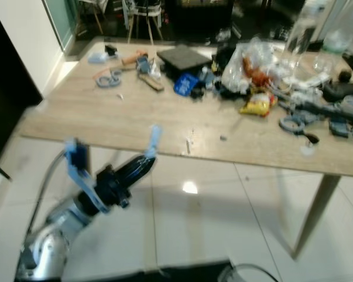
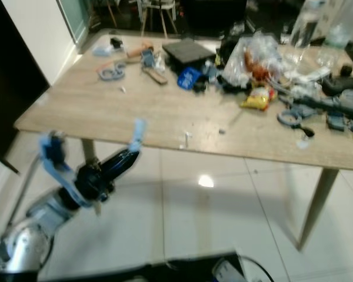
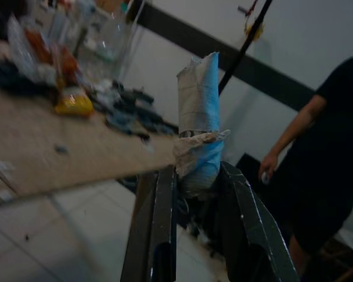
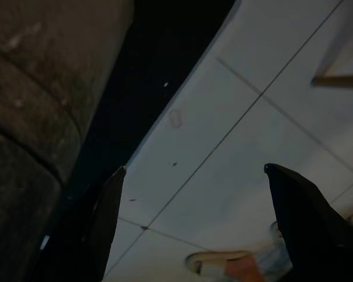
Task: Picking trash to rubbish bin
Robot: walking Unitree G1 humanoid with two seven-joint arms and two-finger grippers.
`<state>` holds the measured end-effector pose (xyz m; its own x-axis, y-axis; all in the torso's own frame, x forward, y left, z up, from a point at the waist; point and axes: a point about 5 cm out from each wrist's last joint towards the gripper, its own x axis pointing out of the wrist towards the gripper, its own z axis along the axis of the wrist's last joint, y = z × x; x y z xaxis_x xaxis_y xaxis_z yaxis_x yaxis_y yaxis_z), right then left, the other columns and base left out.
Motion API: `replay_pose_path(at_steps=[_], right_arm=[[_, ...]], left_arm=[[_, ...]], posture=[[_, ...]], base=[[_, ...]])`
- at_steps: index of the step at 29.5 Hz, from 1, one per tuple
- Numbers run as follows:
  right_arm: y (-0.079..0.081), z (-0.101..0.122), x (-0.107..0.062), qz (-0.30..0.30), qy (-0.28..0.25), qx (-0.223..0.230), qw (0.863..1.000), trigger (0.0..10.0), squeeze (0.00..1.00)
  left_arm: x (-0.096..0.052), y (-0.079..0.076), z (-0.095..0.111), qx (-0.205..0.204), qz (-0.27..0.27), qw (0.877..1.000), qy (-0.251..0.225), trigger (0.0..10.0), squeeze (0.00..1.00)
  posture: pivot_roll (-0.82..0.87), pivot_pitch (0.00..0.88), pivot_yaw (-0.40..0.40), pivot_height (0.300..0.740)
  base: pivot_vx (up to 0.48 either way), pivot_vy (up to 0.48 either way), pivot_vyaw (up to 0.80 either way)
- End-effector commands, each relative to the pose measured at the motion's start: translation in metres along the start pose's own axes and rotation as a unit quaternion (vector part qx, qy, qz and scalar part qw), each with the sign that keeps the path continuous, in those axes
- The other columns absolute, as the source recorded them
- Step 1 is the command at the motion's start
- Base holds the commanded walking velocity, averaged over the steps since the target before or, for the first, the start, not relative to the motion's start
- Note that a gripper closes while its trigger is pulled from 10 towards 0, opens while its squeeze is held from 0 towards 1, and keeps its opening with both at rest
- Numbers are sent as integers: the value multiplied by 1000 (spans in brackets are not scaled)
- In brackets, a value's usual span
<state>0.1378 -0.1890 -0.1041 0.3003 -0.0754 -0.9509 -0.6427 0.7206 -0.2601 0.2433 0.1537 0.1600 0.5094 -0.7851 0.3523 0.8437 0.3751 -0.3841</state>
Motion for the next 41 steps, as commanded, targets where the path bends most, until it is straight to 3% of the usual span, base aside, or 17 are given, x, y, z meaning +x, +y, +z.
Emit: replay_pose_path(at_steps=[1, 11, 13, 16, 18, 19, 21, 22, 24, 25, 27, 29, 30, 31, 32, 34, 41], right_arm=[[13, 6, 0, 23, -11, 3, 1000, 10000, 0], [14, 6, 0, 25, -12, -3, 1000, 10000, 0], [14, 7, 0, 26, -13, -8, 1000, 10000, 0], [14, 7, 0, 27, -13, -11, 999, 10000, 0], [15, 8, 0, 28, -14, -18, 999, 10000, 0], [15, 8, 0, 28, -14, -18, 999, 10000, 0], [16, 8, 0, 28, -15, -23, 999, 10000, 0], [16, 8, 0, 28, -15, -23, 999, 10000, 0], [16, 8, 0, 29, -15, -26, 999, 10000, 0], [16, 8, 0, 29, -15, -26, 999, 10000, 0], [16, 8, 0, 29, -16, -28, 999, 10000, 0], [16, 8, 0, 29, -16, -35, 999, 10000, 0], [16, 8, 0, 29, -16, -35, 999, 10000, 0], [16, 7, 0, 29, -15, -37, 999, 10000, 0], [16, 7, 0, 29, -15, -37, 999, 10000, 0], [17, 7, 0, 30, -15, -41, 999, 10000, 0], [17, 6, 0, 31, -15, -43, 998, 10000, 0]], left_arm=[[-18, 9, -10, -6, 37, 999, 36, 10000, 0], [-57, 26, -36, -36, 123, 987, 92, 10000, 0], [-89, 37, -60, -63, 192, 970, 138, 10000, 0], [-105, 42, -73, -75, 230, 957, 163, 10000, 0], [-141, 50, -102, -101, 321, 916, 217, 10000, 0], [-141, 50, -102, -101, 321, 916, 217, 10000, 0], [-173, 50, -126, -124, 402, 870, 258, 10000, 0], [-173, 50, -126, -124, 402, 870, 258, 10000, 0], [-199, 42, -146, -150, 463, 823, 293, 10000, 0], [-199, 42, -146, -150, 463, 823, 293, 10000, 0], [-211, 36, -155, -161, 488, 800, 309, 10000, 0], [-229, 23, -171, -187, 533, 760, 323, 10000, 0], [-229, 23, -171, -187, 533, 760, 323, 10000, 0], [-240, 14, -180, -203, 561, 731, 331, 10000, 0], [-240, 14, -180, -203, 561, 731, 331, 10000, 0], [-252, -2, -196, -222, 594, 691, 348, 10000, 0], [-256, -23, -218, -249, 614, 655, 363, 10000, 0]], posture=[[35, 42, 44, 740], [54, 42, 41, 740], [65, 39, 37, 740], [70, 37, 35, 740], [80, 32, 31, 740], [80, 32, 31, 740], [89, 25, 29, 740], [89, 25, 29, 740], [94, 24, 27, 740], [94, 24, 27, 740], [97, 22, 24, 740], [106, 15, 23, 740], [106, 15, 23, 740], [108, 11, 21, 740], [108, 11, 21, 740], [111, 12, 22, 740], [114, 15, 22, 740]], base=[[-480, 0, 0], [-480, 0, 0], [-480, 0, 0], [-480, 0, 0], [-480, 0, 0], [-480, 0, 0], [-480, 0, 0], [-480, 0, 0], [-480, 0, 0], [-480, 0, 0], [-480, 0, 0], [-480, 0, 0], [-480, 0, 0], [-480, 0, 0], [-480, 0, 0], [-480, 0, 0], [-480, 0, 0]])
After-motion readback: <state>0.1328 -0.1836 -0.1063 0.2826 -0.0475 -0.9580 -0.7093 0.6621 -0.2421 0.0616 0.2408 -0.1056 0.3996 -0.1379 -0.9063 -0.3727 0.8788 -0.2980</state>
